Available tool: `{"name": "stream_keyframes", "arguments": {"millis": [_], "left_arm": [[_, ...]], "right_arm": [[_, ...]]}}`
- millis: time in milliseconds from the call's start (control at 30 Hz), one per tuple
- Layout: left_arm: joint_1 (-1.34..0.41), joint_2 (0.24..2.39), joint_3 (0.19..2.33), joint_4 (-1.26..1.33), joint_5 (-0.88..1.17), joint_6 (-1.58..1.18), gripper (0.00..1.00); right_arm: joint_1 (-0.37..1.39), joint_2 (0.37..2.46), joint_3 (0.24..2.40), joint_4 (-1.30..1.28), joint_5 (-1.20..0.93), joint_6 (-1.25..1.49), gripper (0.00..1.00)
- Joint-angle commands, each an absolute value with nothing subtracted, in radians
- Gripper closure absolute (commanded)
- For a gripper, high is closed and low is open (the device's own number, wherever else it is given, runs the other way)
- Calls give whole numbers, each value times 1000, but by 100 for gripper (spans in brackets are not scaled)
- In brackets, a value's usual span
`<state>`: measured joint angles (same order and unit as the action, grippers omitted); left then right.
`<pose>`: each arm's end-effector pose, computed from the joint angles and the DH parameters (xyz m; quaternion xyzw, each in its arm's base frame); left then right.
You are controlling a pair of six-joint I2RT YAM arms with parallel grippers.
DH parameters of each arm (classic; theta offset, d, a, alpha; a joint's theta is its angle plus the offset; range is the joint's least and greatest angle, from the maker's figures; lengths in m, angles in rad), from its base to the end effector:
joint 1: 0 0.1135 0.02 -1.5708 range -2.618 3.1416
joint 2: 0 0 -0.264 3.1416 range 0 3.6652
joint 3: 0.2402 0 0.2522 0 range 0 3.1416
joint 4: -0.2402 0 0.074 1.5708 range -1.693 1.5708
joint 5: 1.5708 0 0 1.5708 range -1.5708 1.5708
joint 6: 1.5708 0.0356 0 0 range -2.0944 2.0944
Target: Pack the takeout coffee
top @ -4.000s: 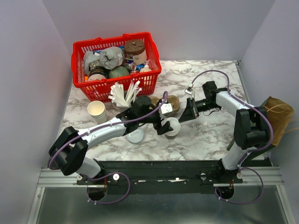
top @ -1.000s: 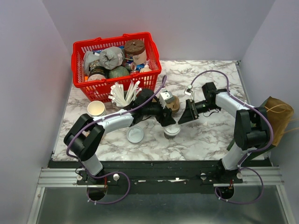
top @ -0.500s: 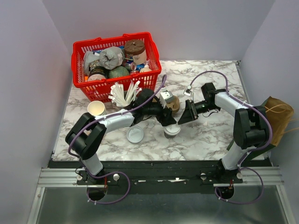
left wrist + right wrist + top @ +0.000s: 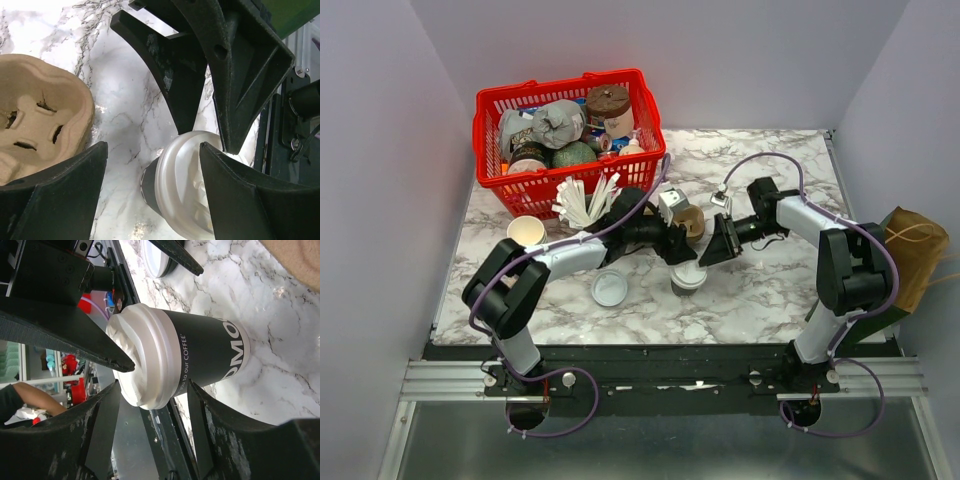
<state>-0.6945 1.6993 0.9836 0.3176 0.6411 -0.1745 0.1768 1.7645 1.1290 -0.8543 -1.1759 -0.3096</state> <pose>0.2726 -0.2548 0.2201 0.3717 0.7191 -0.4591 0.3659 0.3000 0.0870 0.1880 -0.2220 0.8015 0.5507 0.0704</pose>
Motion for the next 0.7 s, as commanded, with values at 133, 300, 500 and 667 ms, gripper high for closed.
{"name": "stream_keyframes", "arguments": {"millis": [133, 300, 500, 667], "left_arm": [[-673, 1666, 1003, 385, 681, -212, 16], [-675, 1629, 1055, 292, 641, -150, 11], [-678, 1557, 1098, 134, 574, -29, 10], [-681, 1491, 1052, 51, 545, -67, 9]], "right_arm": [[186, 1766, 1187, -838, -1169, -298, 32], [183, 1710, 1229, -859, -1080, -321, 19], [149, 1622, 1272, -829, -906, -342, 6], [84, 1332, 1160, -487, -744, -166, 0]]}}
